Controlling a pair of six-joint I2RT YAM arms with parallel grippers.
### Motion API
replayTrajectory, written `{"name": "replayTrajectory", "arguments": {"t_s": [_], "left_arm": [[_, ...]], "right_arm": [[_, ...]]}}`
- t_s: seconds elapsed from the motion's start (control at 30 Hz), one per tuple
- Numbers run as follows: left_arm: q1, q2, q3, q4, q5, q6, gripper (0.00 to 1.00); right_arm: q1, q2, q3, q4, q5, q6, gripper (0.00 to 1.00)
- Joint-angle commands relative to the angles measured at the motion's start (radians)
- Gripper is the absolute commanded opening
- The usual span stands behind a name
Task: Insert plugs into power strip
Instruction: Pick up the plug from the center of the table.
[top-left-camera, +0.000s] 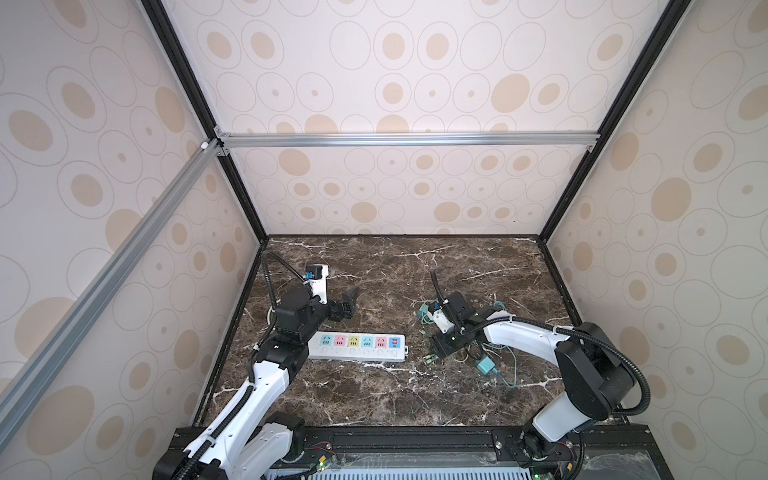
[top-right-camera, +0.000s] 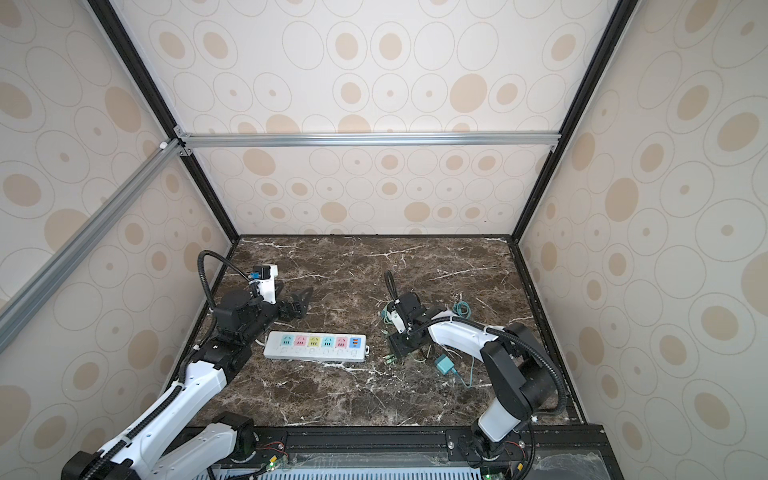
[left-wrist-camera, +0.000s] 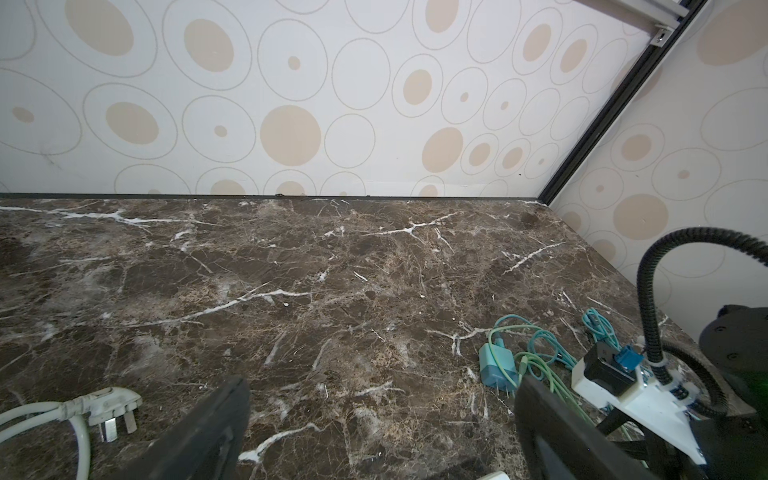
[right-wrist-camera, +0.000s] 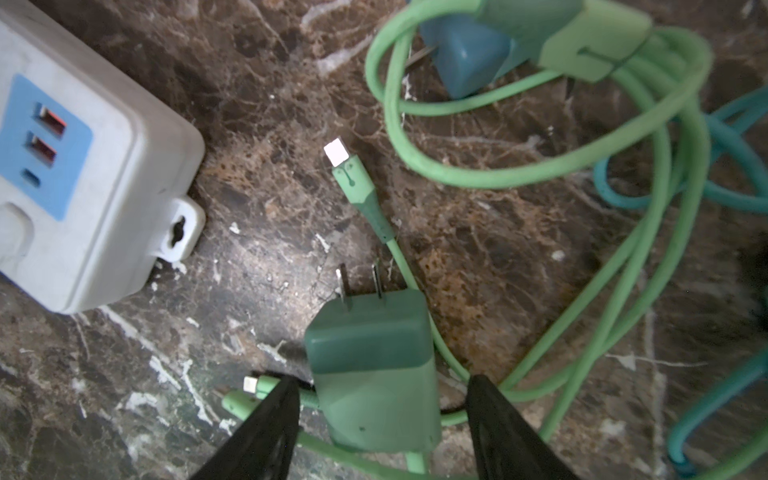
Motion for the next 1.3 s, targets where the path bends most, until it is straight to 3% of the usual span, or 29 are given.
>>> {"name": "replayTrajectory", "arguments": {"t_s": [0.0,0.87,1.27], "left_arm": [[-0.005,-0.001,0.001,0.012,0.011,-0.006,0.99],[-0.005,0.018,-0.001,0.023,0.045,-0.015,0.99],[-0.005,0.028,-0.009,0.04,0.067,-0.028,0.99]], "right_arm": [[0.012,0.017,-0.014,-0.008,0.016,0.014,0.66],[0.024,0.005,-0.084,0.056,0.066,0.042,0.57],[0.032,-0.039,-0.061,0.073,0.017,0.014,0.36]]}}
